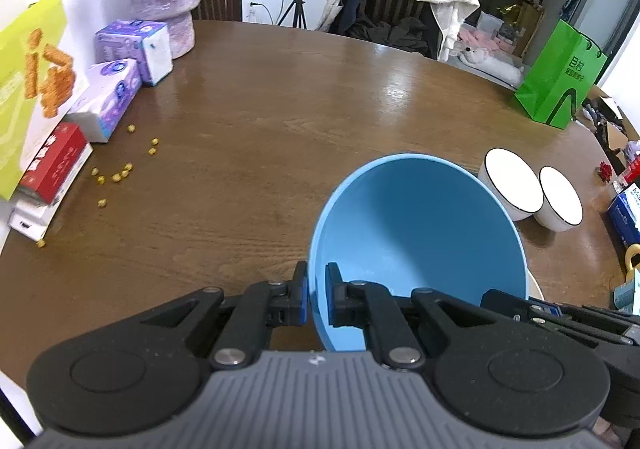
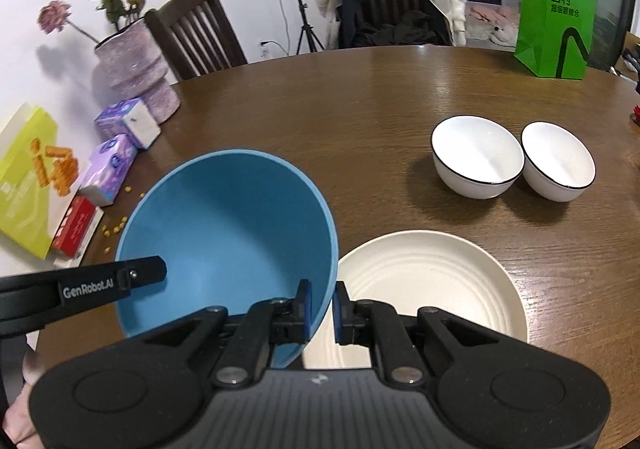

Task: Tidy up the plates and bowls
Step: 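Lift the blue bowl with both grippers and carry it toward the tissue boxes, then lower the blue bowl onto the table and open both grippers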

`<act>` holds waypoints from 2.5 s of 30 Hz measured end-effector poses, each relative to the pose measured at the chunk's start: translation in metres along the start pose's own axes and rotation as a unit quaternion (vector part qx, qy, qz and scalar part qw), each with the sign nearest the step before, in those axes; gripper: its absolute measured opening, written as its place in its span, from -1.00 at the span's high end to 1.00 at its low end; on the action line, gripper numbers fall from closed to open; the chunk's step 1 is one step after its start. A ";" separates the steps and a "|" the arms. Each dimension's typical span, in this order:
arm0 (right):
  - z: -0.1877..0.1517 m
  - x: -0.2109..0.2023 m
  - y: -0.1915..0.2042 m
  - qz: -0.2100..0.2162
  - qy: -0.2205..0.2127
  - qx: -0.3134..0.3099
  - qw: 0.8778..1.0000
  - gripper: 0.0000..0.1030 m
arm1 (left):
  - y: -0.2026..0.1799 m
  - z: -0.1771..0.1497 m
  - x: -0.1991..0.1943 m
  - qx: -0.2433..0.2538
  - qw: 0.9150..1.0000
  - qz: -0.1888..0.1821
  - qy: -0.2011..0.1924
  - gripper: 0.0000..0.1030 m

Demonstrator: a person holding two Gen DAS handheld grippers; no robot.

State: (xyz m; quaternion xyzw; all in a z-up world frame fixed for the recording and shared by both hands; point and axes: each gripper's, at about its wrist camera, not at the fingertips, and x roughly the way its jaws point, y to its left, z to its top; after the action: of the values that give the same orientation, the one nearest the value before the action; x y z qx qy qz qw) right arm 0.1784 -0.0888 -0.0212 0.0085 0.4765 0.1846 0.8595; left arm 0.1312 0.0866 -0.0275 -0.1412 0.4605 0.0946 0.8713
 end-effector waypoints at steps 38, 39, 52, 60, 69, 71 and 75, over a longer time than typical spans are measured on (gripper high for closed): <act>-0.024 0.027 0.093 0.002 0.043 -0.043 0.998 0.81 | 0.102 -0.021 0.012 -0.021 0.999 -0.001 0.041 0.82; -0.024 0.030 0.095 0.002 0.045 -0.044 0.998 0.81 | 0.106 -0.021 0.013 -0.022 0.999 0.000 0.042 0.82; -0.031 0.066 0.138 0.016 0.069 -0.071 0.995 0.81 | 0.153 -0.022 0.026 -0.043 0.997 0.025 0.055 0.82; -0.034 0.089 0.168 0.020 0.075 -0.093 0.993 0.81 | 0.183 -0.022 0.040 -0.054 0.995 0.038 0.069 0.82; -0.032 0.111 0.187 0.011 0.076 -0.105 0.992 0.80 | 0.195 -0.017 0.056 -0.047 0.995 0.036 0.076 0.83; -0.031 0.113 0.188 0.010 0.074 -0.103 0.992 0.80 | 0.195 -0.015 0.058 -0.044 0.996 0.032 0.078 0.80; -0.029 0.115 0.190 0.010 0.074 -0.101 0.992 0.74 | 0.195 -0.013 0.059 -0.040 0.996 0.028 0.079 0.77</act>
State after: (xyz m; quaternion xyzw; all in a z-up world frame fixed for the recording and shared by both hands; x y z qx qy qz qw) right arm 0.1505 0.1210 -0.0951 -0.0871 0.5174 0.2400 0.8168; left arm 0.0967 0.2677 -0.1142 -0.1698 0.5276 0.1257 0.8228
